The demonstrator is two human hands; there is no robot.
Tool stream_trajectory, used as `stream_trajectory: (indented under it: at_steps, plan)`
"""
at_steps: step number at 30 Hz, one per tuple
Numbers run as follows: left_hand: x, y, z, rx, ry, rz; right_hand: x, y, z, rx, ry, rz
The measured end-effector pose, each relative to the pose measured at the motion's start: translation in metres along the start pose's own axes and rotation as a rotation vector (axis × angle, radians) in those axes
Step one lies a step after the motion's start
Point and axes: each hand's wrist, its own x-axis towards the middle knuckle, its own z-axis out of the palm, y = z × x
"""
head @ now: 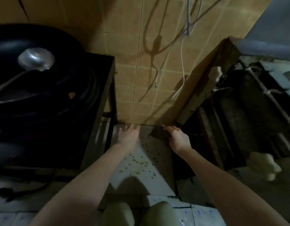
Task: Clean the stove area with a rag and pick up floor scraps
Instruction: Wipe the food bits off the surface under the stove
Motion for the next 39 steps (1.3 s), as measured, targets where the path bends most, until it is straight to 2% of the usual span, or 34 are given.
stream_trajectory:
  at_steps: [4, 12, 14, 18, 21, 26, 30, 34, 39]
  plan:
    - [0.04, -0.01, 0.072, -0.005, -0.028, -0.068, 0.032, 0.026, 0.078, 0.038, -0.025, -0.018]
    - [0.108, -0.03, 0.199, 0.046, 0.023, -0.098, 0.089, 0.071, 0.216, 0.127, -0.008, -0.037]
    - [0.127, -0.037, 0.23, 0.054, 0.048, -0.092, 0.106, 0.081, 0.247, 0.199, 0.008, -0.031]
    - [0.166, -0.055, 0.29, 0.053, 0.138, -0.066, 0.134, 0.098, 0.304, 0.492, 0.066, 0.039]
    - [0.195, -0.069, 0.325, 0.022, 0.193, -0.033, 0.158, 0.112, 0.345, 0.536, 0.083, 0.074]
    - [0.23, -0.085, 0.361, -0.068, 0.219, -0.054, 0.193, 0.128, 0.389, 0.563, 0.059, 0.047]
    - [0.243, -0.092, 0.375, -0.037, 0.201, -0.104, 0.211, 0.13, 0.402, 0.548, 0.048, 0.045]
    - [0.26, -0.102, 0.392, 0.024, 0.257, -0.146, 0.234, 0.124, 0.418, 0.517, 0.069, -0.018]
    - [0.277, -0.116, 0.413, -0.069, 0.354, -0.148, 0.258, 0.106, 0.435, 0.593, 0.15, -0.077]
